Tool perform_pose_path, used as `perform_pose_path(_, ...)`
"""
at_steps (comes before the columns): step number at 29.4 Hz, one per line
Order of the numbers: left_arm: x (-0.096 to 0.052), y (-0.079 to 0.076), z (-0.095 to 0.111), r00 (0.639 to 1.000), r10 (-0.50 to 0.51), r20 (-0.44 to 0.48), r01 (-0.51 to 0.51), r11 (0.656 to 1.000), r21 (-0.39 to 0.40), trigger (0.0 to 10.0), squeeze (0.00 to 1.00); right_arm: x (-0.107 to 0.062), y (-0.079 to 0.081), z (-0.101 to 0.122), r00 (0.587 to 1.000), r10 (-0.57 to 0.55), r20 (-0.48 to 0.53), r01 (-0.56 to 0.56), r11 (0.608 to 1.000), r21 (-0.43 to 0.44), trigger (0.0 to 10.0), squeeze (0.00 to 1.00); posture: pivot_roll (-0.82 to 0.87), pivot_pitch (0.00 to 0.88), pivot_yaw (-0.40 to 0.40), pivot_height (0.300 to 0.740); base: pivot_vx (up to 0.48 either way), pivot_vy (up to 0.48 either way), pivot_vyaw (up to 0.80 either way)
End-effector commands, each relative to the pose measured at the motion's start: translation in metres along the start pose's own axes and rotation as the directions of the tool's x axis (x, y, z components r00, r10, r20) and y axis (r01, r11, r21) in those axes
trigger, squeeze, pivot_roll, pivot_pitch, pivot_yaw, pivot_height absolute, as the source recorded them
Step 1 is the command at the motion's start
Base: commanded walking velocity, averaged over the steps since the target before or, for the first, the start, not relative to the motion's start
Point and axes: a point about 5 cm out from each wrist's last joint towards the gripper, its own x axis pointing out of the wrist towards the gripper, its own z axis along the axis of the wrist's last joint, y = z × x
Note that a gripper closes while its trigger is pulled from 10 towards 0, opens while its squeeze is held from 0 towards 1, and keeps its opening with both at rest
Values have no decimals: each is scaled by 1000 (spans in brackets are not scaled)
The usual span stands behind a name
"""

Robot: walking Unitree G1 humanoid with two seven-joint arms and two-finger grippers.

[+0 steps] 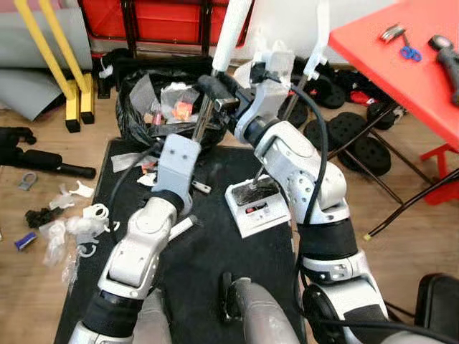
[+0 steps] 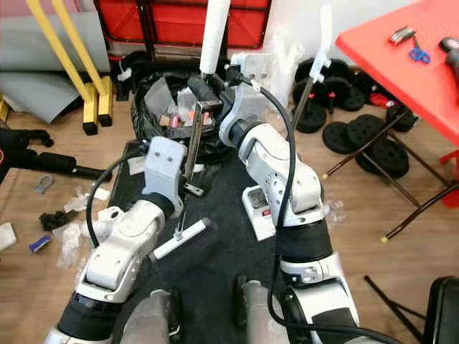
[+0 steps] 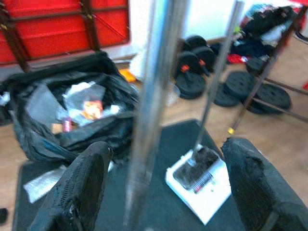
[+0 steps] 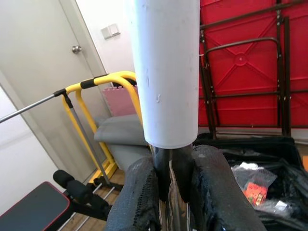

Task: Sweep floor

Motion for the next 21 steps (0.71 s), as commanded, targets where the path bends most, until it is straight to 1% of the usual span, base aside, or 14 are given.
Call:
perform_pose_path(1,1,3,-5,995,102,-15,-102,995,-21,10000,0,-2,3,8,999,11,34,-11,1000,-8,10000,0,-82,152,-143,740,0,0,0)
perform_pose_path(2,4,1,-2,995,96,-2,-96,995,-39,10000,0,-2,3,8,999,14,33,-14,1000,-8,10000,0,-82,153,-143,740,0,0,0)
perform_pose_path(6,7,-2,0,996,85,7,-85,996,-35,10000,0,-2,4,8,999,16,33,-15,1000,-7,10000,0,-82,153,-143,740,0,0,0)
perform_pose_path(14,17,-15,4,998,47,30,-45,998,-41,10000,0,0,8,9,999,28,36,-28,1000,7,10000,0,-90,151,-144,740,0,0,0)
perform_pose_path(20,23,-19,6,998,31,46,-28,998,-54,10000,0,2,11,9,999,37,37,-37,999,11,10000,0,-93,149,-146,740,0,0,0)
perform_pose_path(21,25,-20,6,999,22,49,-21,999,-32,10000,796,2,11,9,999,38,36,-39,999,10,10000,0,-94,148,-146,740,0,0,0)
